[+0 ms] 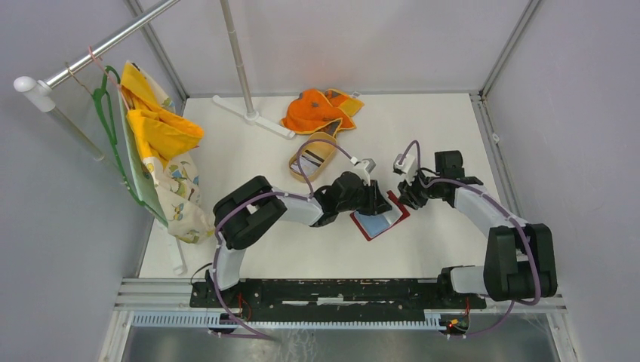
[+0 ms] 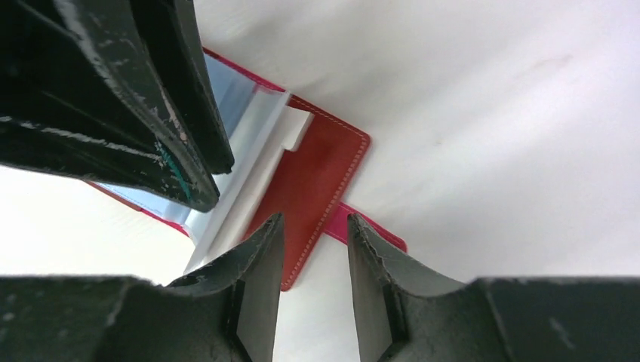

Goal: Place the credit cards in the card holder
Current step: Open the card holder at the center of the board.

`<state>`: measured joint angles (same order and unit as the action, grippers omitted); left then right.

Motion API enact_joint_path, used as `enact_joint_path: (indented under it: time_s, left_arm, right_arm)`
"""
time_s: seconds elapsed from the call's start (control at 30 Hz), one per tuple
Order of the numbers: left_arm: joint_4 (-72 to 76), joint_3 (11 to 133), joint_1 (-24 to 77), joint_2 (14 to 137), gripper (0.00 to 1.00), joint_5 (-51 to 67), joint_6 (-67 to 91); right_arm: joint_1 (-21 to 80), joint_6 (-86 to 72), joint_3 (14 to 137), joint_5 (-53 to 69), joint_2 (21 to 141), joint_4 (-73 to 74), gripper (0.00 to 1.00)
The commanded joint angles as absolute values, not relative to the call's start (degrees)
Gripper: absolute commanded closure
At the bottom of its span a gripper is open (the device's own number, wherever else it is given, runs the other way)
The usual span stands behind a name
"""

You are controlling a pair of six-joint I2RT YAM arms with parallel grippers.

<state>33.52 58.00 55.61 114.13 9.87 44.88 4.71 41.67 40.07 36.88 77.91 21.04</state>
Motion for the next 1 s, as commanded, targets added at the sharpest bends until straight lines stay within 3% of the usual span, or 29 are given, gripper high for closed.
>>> enact_joint_path:
  time_s: [0.0,0.2,0.33,0.57,0.73,0.97]
  left_arm:
    - [34.60,61.53,54.83,116.14,0.67,12.52,42.67]
    - [33.48,63.95,54.29,119.13,0.66,13.92,43.51]
    - [33.36,64.27,53.18,120.11,0.65,14.27,44.09]
    - [32.14,65.00,51.87,121.42,0.64,14.86,44.21]
    - [33.61,62.38,51.55,118.87,0.63,14.90,43.96]
    - [32.37,58.52,51.59,110.20,0.62,14.60,41.26]
  right_arm:
    - [2.46,42.19,41.31,37.56,74.11,19.98,0.59]
    - [2.01,62.33,42.99,54.78,72.25,34.78,0.69]
    - [2.91,74.39,41.88,56.60,72.38,41.28,0.77]
    - [4.17,57.87,38.39,41.34,76.05,26.09,0.88]
    - [4.69,50.46,38.84,33.28,80.63,22.07,0.89]
    - [5.27,49.48,39.02,31.46,82.38,22.06,0.88]
